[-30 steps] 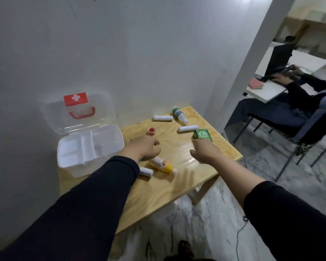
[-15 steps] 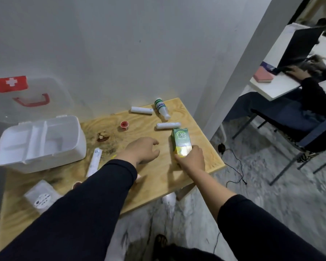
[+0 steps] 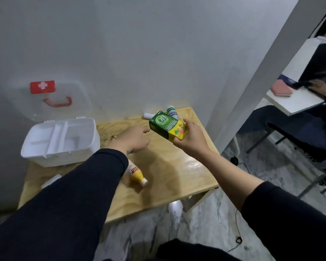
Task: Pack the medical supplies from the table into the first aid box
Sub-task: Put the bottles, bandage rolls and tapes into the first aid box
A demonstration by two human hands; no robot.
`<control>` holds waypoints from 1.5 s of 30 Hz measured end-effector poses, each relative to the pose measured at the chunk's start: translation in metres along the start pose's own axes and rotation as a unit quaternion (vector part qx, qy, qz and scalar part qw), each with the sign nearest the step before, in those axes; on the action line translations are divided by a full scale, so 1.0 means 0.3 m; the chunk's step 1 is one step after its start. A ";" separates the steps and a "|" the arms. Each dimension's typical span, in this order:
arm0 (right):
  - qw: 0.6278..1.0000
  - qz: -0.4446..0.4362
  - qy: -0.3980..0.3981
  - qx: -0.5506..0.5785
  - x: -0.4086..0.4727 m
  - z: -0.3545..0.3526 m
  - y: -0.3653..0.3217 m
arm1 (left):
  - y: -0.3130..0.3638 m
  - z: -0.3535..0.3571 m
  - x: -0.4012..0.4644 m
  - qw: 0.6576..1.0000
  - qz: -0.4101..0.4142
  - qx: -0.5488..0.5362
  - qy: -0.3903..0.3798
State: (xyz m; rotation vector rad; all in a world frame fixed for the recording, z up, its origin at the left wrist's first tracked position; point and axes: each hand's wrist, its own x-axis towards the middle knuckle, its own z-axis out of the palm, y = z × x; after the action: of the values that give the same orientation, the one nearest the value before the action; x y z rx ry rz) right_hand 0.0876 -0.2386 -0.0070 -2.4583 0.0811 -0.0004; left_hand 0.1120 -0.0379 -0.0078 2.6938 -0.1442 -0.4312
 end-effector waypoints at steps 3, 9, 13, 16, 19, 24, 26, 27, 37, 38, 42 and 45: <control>0.999 -0.043 -0.012 0.013 0.044 0.014 -0.111 | -0.101 -0.068 -0.055 0.999 -0.038 -0.014 0.034; 0.986 -0.150 -0.075 -0.006 0.108 0.110 -0.364 | -0.355 -0.183 -0.192 0.990 -0.117 -0.007 0.080; 0.968 -0.213 -0.118 -0.055 0.129 0.208 -0.524 | -0.537 -0.235 -0.264 0.982 -0.162 0.001 0.094; 0.953 -0.248 -0.134 -0.112 0.133 0.293 -0.621 | -0.652 -0.254 -0.300 0.977 -0.194 -0.005 0.092; 0.941 -0.257 -0.147 -0.165 0.144 0.378 -0.696 | -0.734 -0.264 -0.308 0.979 -0.186 0.004 0.083; 0.926 -0.240 -0.179 -0.231 0.166 0.502 -0.781 | -0.851 -0.265 -0.283 0.986 -0.148 0.063 0.046; 0.926 -0.227 -0.182 -0.240 0.176 0.547 -0.799 | -0.893 -0.261 -0.269 0.988 -0.126 0.083 0.035; 0.927 -0.222 -0.183 -0.241 0.184 0.572 -0.804 | -0.907 -0.261 -0.265 0.988 -0.120 0.088 0.030; 0.938 -0.176 -0.182 -0.237 0.201 0.752 -0.827 | -0.938 -0.215 -0.259 0.986 -0.107 0.112 0.064; 0.941 -0.166 -0.187 -0.230 0.201 0.770 -0.826 | -0.935 -0.211 -0.259 0.985 -0.107 0.112 0.070; 0.961 -0.099 -0.187 -0.176 0.187 0.854 -0.807 | -0.922 -0.195 -0.269 0.985 -0.112 0.099 0.089; 0.969 -0.091 -0.170 -0.155 0.189 0.906 -0.803 | -0.917 -0.194 -0.272 0.984 -0.114 0.099 0.096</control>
State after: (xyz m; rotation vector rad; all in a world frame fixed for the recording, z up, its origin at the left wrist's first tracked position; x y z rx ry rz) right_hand 0.1640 0.1158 -0.0675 -2.7292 -0.3180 0.3793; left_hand 0.0635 0.2481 -0.0468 2.9416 0.1875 -0.2297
